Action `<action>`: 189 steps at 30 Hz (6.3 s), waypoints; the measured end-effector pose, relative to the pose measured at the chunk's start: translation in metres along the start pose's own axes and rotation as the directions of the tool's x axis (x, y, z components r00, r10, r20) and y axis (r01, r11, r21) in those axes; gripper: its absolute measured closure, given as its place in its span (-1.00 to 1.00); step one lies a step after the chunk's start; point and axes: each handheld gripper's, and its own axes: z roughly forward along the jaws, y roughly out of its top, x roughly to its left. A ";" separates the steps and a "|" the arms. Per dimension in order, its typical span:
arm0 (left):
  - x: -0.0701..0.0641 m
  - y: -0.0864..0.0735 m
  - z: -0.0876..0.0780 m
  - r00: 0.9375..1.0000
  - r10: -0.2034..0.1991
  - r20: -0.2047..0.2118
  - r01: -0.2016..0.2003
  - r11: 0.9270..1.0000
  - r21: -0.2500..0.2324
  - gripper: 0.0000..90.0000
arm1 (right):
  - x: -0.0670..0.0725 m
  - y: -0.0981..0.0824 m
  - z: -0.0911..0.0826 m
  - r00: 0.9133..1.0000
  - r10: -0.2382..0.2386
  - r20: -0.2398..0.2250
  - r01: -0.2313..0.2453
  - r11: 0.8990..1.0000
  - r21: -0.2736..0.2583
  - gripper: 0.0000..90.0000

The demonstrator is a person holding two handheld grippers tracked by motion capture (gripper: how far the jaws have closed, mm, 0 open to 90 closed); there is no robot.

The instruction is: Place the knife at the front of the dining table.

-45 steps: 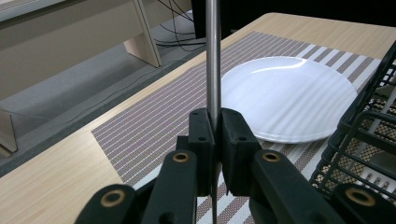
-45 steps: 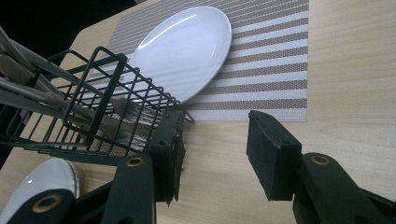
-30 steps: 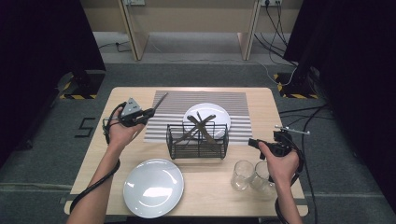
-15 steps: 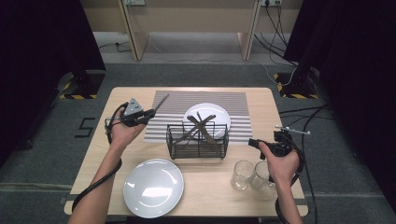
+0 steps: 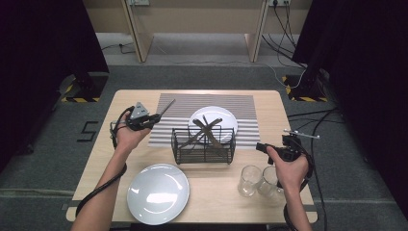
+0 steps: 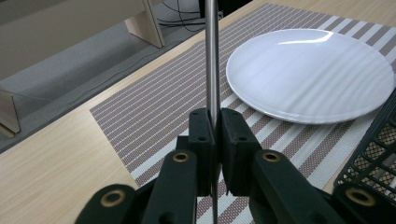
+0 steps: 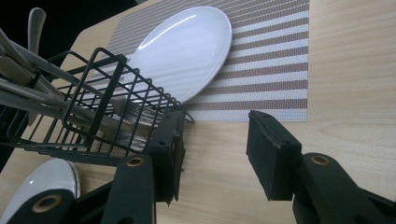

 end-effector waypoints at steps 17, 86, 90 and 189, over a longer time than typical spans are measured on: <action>0.001 -0.011 0.010 1.000 -0.010 -0.003 0.010 0.999 0.041 0.85 | -0.001 0.000 0.000 1.000 0.001 -0.003 -0.001 1.000 -0.001 0.25; -0.006 -0.035 0.046 0.998 -0.035 0.048 0.027 0.986 0.167 0.85 | -0.002 0.000 0.000 1.000 0.006 -0.007 -0.006 1.000 -0.003 0.25; -0.007 -0.035 0.048 0.998 -0.036 0.052 0.027 0.986 0.167 0.85 | -0.002 0.000 0.000 1.000 0.007 -0.008 -0.007 1.000 -0.003 0.25; 0.002 -0.048 0.068 0.996 -0.075 0.038 0.063 0.964 0.257 0.78 | -0.002 0.000 -0.002 1.000 0.001 -0.012 -0.002 1.000 -0.023 0.23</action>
